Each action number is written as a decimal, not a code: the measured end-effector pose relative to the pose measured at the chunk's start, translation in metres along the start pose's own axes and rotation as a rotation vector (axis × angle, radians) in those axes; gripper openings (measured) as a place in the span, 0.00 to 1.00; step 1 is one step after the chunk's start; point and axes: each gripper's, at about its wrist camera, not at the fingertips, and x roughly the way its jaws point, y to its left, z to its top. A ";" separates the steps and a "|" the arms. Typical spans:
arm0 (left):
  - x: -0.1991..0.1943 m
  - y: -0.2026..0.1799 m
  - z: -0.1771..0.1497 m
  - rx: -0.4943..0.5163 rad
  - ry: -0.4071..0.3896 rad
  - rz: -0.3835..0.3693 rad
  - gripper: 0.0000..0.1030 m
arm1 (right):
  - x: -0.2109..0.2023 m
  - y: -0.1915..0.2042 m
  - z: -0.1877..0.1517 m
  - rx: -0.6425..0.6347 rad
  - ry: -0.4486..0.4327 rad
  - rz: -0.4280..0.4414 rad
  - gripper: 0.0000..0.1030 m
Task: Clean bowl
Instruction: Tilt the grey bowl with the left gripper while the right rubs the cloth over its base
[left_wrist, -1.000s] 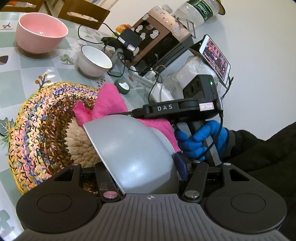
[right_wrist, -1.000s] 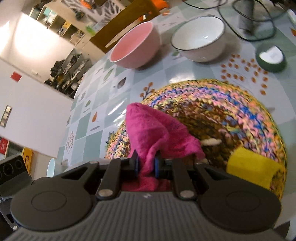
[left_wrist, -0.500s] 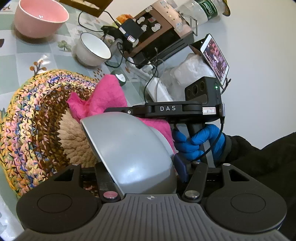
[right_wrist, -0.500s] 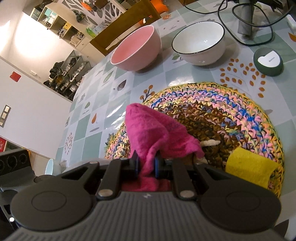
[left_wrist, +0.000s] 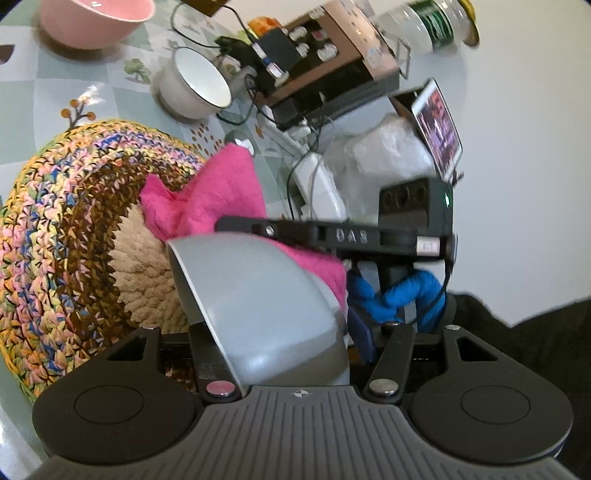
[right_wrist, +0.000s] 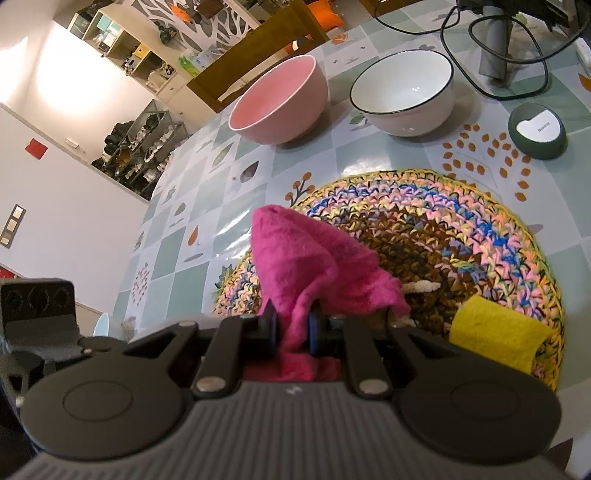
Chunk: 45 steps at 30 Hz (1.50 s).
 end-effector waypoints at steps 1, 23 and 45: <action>-0.001 0.001 0.001 -0.006 -0.002 -0.001 0.57 | 0.000 0.000 0.000 -0.002 0.000 0.001 0.16; 0.010 0.001 0.013 -0.024 -0.001 -0.072 0.26 | -0.012 0.009 -0.012 -0.009 -0.031 0.007 0.16; 0.042 -0.042 0.021 0.187 0.038 -0.001 0.20 | -0.025 0.012 0.004 -0.024 -0.117 -0.006 0.16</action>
